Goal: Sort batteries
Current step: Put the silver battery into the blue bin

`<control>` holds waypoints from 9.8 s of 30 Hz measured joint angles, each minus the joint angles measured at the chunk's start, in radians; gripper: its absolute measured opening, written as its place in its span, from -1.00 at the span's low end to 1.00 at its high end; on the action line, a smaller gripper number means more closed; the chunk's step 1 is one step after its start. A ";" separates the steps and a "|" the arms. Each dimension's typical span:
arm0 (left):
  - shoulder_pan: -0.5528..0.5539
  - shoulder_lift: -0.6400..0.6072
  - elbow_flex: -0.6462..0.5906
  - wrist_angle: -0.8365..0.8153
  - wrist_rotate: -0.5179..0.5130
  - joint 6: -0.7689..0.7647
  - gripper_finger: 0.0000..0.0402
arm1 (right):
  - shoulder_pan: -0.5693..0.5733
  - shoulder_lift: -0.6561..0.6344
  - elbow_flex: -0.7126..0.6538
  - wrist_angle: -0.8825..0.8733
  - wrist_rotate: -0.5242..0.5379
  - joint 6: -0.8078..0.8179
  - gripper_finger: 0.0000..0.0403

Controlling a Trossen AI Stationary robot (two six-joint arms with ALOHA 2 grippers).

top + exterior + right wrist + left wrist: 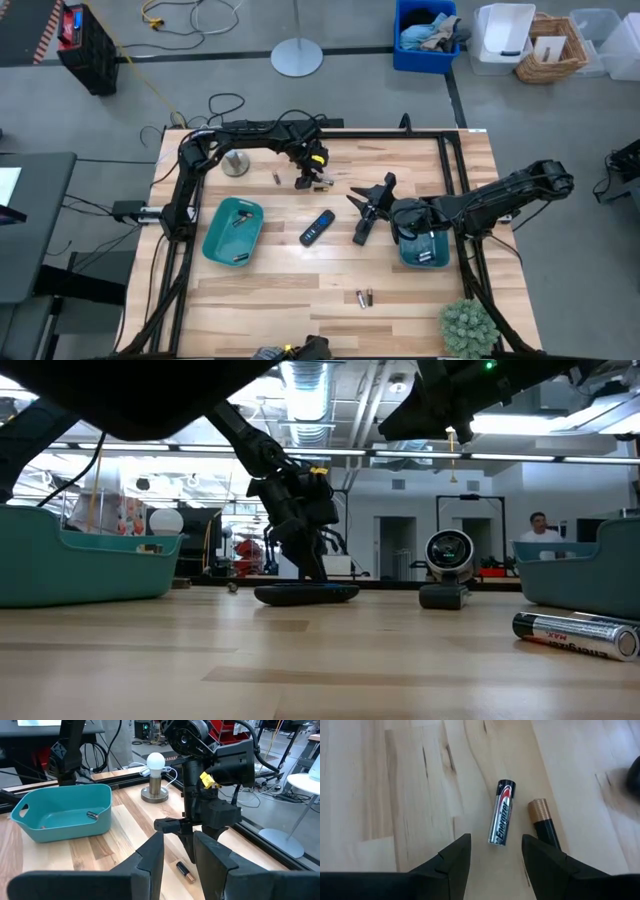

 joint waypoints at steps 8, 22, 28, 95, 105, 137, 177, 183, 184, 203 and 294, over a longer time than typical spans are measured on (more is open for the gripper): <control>-0.010 0.000 0.000 -0.001 -0.024 0.007 -0.14 | 0.000 0.000 0.000 0.000 0.000 0.002 -0.39; 0.005 -0.002 0.012 -0.013 0.001 0.027 -0.14 | -0.006 0.000 0.000 -0.020 -0.024 0.025 -0.39; 0.005 -0.002 0.012 -0.008 -0.027 0.063 -0.14 | -0.013 0.000 0.000 -0.019 -0.028 0.026 -0.39; -0.028 0.013 0.021 -0.042 -0.120 0.026 -0.23 | -0.060 0.000 0.000 -0.056 -0.137 0.097 -0.36; -0.024 0.013 0.021 -0.040 -0.091 0.074 -0.22 | -0.171 0.000 0.068 -0.206 -0.228 0.096 -0.23; -0.023 0.013 0.021 -0.001 -0.040 0.087 -0.22 | -0.407 0.475 0.323 -0.415 -0.461 -0.075 -0.21; -0.028 0.013 0.021 0.023 -0.133 0.044 -0.23 | -0.515 0.670 0.399 -0.367 -0.504 -0.049 -0.20; -0.024 0.014 0.020 0.027 -0.144 0.047 -0.23 | -0.524 0.670 0.400 -0.343 -0.574 -0.086 -0.20; -0.024 0.014 0.020 0.027 -0.143 0.052 -0.23 | -0.524 0.670 0.400 -0.343 -0.590 -0.088 -0.20; -0.025 0.014 0.020 -0.011 -0.108 0.134 -0.31 | -0.521 0.670 0.400 -0.341 -0.605 -0.076 -0.20; -0.029 0.015 0.011 -0.027 -0.130 0.180 -0.54 | -0.544 0.684 0.398 -0.361 -0.539 -0.059 -0.21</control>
